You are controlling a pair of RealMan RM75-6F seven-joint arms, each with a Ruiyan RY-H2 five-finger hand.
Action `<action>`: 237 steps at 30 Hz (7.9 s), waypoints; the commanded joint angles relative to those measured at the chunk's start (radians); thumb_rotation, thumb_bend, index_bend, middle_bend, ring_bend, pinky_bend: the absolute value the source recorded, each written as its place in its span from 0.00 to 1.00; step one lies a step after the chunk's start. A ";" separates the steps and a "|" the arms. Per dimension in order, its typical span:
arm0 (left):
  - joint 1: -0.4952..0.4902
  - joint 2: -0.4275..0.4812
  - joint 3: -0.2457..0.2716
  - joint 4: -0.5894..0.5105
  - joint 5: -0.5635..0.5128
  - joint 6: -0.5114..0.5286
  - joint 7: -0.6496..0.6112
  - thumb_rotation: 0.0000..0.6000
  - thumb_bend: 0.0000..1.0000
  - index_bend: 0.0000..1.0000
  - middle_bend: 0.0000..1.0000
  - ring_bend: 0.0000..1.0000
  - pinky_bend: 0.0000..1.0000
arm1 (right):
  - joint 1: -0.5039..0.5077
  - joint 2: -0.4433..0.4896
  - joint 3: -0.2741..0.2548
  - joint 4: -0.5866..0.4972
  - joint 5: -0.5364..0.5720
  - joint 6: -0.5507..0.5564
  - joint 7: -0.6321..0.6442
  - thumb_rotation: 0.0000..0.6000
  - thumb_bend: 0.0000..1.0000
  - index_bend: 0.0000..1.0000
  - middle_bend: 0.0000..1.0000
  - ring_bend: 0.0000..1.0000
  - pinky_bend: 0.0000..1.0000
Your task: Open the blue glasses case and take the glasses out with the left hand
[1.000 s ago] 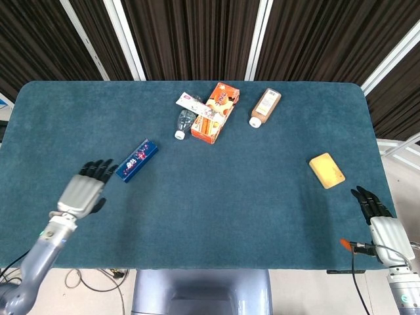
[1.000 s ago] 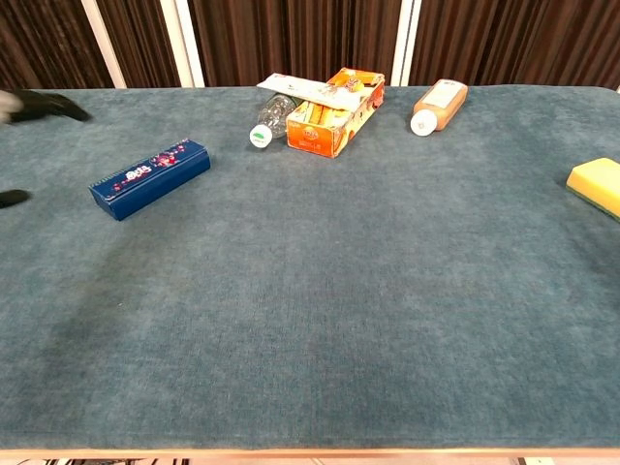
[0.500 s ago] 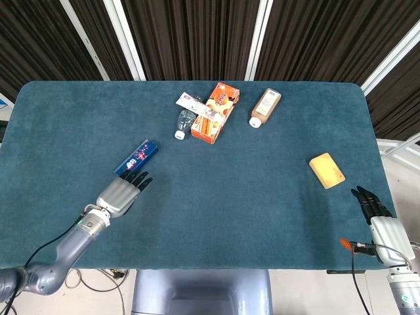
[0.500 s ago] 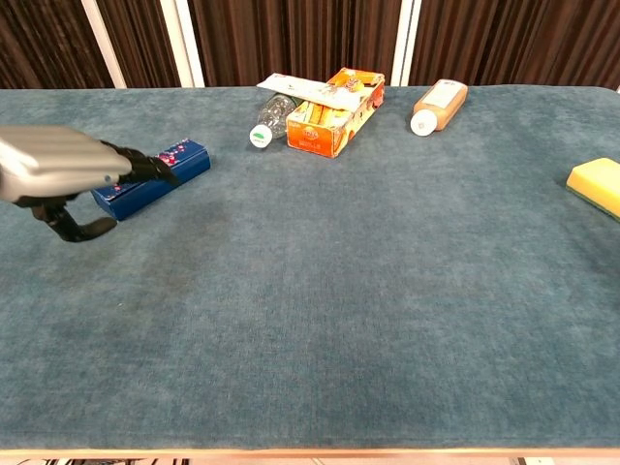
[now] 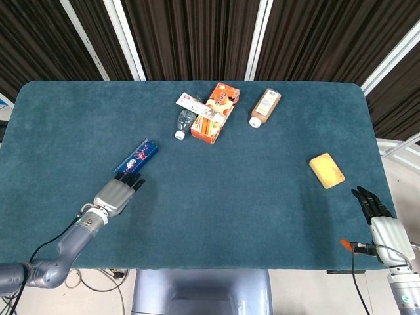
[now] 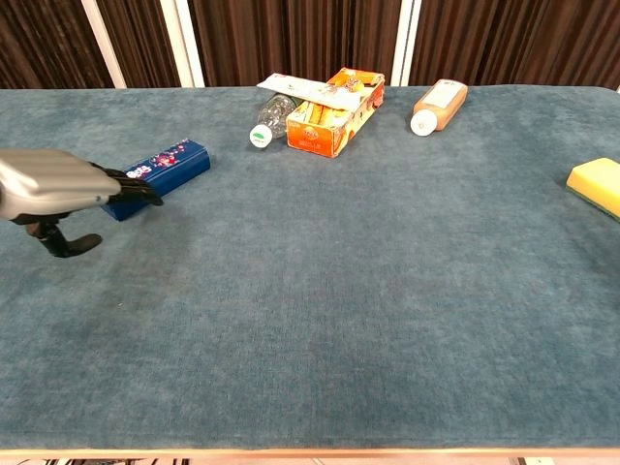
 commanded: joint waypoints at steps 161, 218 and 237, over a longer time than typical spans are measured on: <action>0.005 -0.088 -0.053 0.125 -0.210 0.166 -0.189 1.00 0.37 0.00 0.25 0.00 0.10 | -0.006 0.004 0.004 -0.014 0.007 0.003 0.007 1.00 0.13 0.00 0.00 0.00 0.19; 0.004 -0.120 -0.089 0.180 -0.208 0.124 -0.201 1.00 0.56 0.03 0.29 0.00 0.11 | -0.007 0.003 0.006 -0.014 0.013 0.004 0.003 1.00 0.13 0.00 0.00 0.00 0.19; -0.003 -0.138 -0.098 0.231 -0.208 0.117 -0.205 1.00 0.56 0.03 0.27 0.00 0.11 | -0.008 0.003 0.006 -0.015 0.010 0.007 -0.001 1.00 0.13 0.00 0.00 0.00 0.19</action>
